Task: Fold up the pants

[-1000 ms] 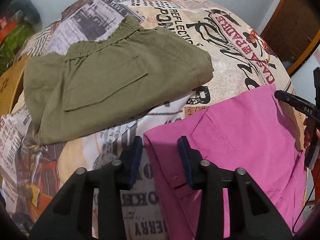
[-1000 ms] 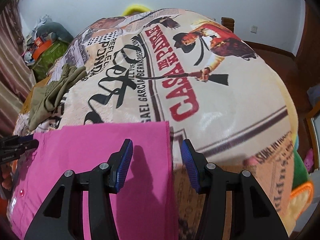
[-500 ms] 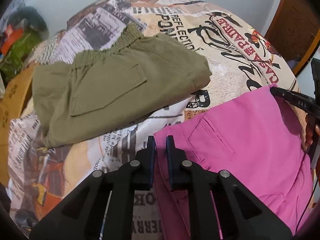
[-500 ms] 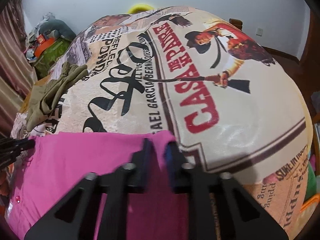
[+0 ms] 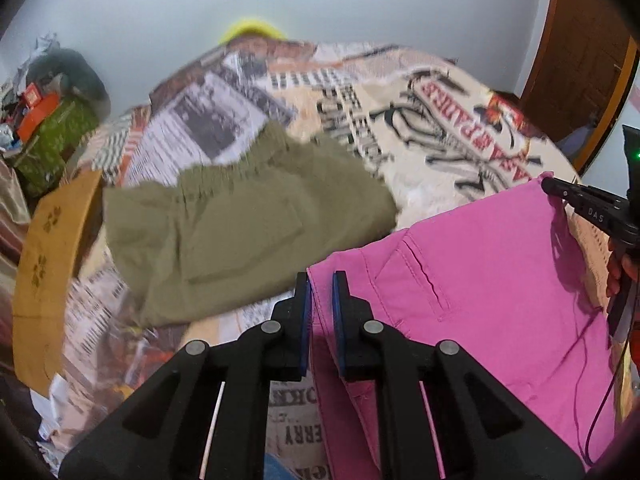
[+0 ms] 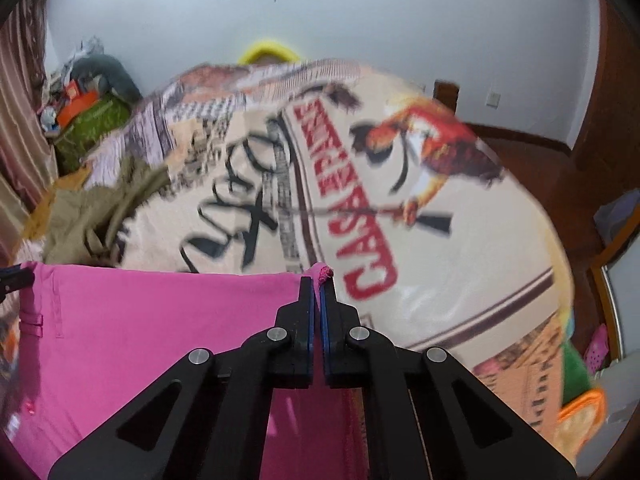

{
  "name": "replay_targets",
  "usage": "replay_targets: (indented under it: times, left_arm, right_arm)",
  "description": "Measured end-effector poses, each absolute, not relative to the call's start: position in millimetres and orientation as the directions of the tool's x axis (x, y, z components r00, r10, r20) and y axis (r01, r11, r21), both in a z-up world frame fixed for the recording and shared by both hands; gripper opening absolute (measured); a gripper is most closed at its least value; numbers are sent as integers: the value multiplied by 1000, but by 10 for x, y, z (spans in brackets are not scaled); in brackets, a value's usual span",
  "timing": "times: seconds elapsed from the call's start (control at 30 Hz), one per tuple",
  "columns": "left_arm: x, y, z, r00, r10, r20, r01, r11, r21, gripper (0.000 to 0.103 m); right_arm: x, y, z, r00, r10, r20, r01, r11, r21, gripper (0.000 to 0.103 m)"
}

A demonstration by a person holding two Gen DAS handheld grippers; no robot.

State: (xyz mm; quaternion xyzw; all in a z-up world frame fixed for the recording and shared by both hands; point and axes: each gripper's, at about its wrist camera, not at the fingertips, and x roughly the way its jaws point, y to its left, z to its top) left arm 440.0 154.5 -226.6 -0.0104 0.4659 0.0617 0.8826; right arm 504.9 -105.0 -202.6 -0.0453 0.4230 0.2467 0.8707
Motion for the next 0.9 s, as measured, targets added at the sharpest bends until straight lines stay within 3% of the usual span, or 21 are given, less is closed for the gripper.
replay_targets:
  times: [0.4, 0.9]
  left_arm:
    - [4135, 1525, -1507, 662, 162, -732, -163, 984, 71, 11]
    - [3025, 1091, -1400, 681, 176, -711, -89, 983, 159, 9]
  right_arm:
    - [4680, -1115, -972, 591, 507, -627, -541, 826, 158, 2]
    - [3683, -1532, -801, 587, 534, -608, -570, 806, 158, 2]
